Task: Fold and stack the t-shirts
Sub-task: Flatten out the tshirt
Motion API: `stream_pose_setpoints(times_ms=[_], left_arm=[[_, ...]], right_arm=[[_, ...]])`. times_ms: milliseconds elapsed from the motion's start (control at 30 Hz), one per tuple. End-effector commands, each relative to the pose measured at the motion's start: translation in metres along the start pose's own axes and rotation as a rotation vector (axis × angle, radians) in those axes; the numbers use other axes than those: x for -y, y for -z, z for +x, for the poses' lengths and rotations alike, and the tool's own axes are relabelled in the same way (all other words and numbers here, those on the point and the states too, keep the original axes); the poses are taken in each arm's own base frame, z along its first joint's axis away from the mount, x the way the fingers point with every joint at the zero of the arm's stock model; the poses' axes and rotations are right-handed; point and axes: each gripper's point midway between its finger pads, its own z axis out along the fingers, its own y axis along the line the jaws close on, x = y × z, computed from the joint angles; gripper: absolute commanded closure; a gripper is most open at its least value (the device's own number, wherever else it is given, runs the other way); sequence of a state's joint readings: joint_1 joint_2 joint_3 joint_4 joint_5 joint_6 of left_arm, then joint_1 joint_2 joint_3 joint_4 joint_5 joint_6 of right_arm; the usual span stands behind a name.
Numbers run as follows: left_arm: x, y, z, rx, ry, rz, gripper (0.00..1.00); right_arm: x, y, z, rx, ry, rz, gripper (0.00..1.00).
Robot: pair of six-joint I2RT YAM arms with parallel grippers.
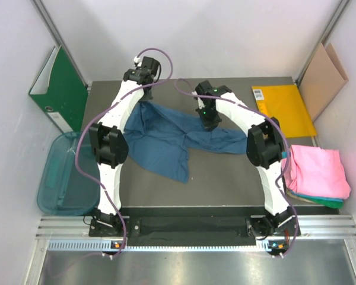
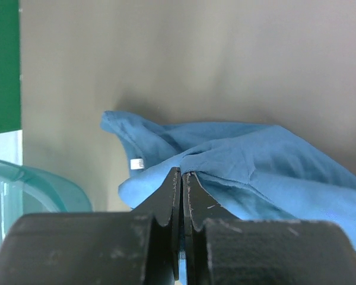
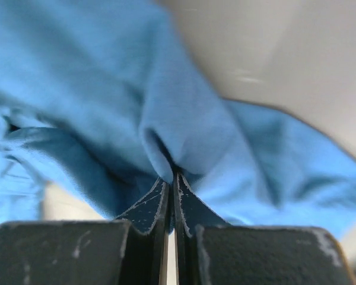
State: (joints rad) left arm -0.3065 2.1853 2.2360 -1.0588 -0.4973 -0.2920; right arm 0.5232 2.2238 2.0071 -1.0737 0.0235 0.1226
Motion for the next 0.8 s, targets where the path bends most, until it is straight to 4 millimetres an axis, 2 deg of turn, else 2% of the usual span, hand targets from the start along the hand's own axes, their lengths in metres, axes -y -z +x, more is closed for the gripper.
stream_pose_setpoints(times_ms=[0,33,100,133,200,233,300,333,367,400,467,500,533,567,600,633,667,767], left_arm=[[-0.033,0.015,-0.014,0.046,0.036,-0.08,1.0],[-0.035,0.015,-0.014,0.046,0.038,-0.083,1.0],[-0.037,0.015,-0.016,0.049,0.045,-0.085,1.0],[-0.034,0.014,-0.016,0.048,0.044,-0.072,1.0],[-0.03,0.012,-0.015,0.041,0.044,-0.056,1.0],[-0.028,0.011,-0.014,0.036,0.046,-0.049,1.0],[-0.019,0.01,-0.011,0.024,0.056,-0.011,1.0],[-0.016,0.009,-0.009,0.015,0.057,0.004,1.0],[-0.011,0.009,-0.007,0.007,0.057,0.025,1.0],[-0.01,0.008,-0.006,0.002,0.06,0.029,1.0],[-0.006,0.006,-0.002,-0.009,0.056,0.038,1.0],[-0.006,0.006,-0.001,-0.011,0.058,0.038,1.0],[-0.005,0.006,0.0,-0.014,0.058,0.039,1.0],[-0.004,0.005,0.002,-0.019,0.061,0.043,1.0],[-0.002,0.005,0.001,-0.016,0.063,0.053,1.0],[0.0,0.004,0.003,-0.021,0.06,0.057,1.0],[0.001,0.003,0.004,-0.025,0.057,0.061,1.0],[0.004,0.002,0.006,-0.03,0.048,0.068,1.0]], right_arm=[[0.056,0.085,-0.028,0.222,-0.063,0.176,1.0],[0.075,0.101,-0.033,0.277,-0.103,0.229,1.0],[0.095,0.106,-0.046,0.35,-0.15,0.273,1.0],[0.114,0.105,-0.049,0.363,-0.183,0.32,1.0],[0.132,0.096,-0.061,0.395,-0.206,0.376,1.0],[0.148,0.078,-0.062,0.368,-0.226,0.429,1.0],[0.16,0.066,-0.075,0.381,-0.242,0.458,0.65],[0.165,0.043,-0.074,0.336,-0.23,0.473,0.55],[0.168,0.047,-0.083,0.355,-0.229,0.485,0.38],[0.168,0.045,-0.085,0.353,-0.224,0.486,0.29],[0.164,0.056,-0.087,0.383,-0.237,0.468,0.13],[0.162,0.062,-0.086,0.398,-0.231,0.459,0.09],[0.155,0.084,-0.089,0.449,-0.229,0.44,0.03],[0.151,0.079,-0.082,0.443,-0.214,0.418,0.0],[0.146,0.084,-0.079,0.454,-0.207,0.391,0.01],[0.139,0.098,-0.078,0.483,-0.209,0.355,0.0],[0.135,0.092,-0.069,0.467,-0.2,0.332,0.0],[0.12,0.103,-0.059,0.476,-0.194,0.253,0.0]])
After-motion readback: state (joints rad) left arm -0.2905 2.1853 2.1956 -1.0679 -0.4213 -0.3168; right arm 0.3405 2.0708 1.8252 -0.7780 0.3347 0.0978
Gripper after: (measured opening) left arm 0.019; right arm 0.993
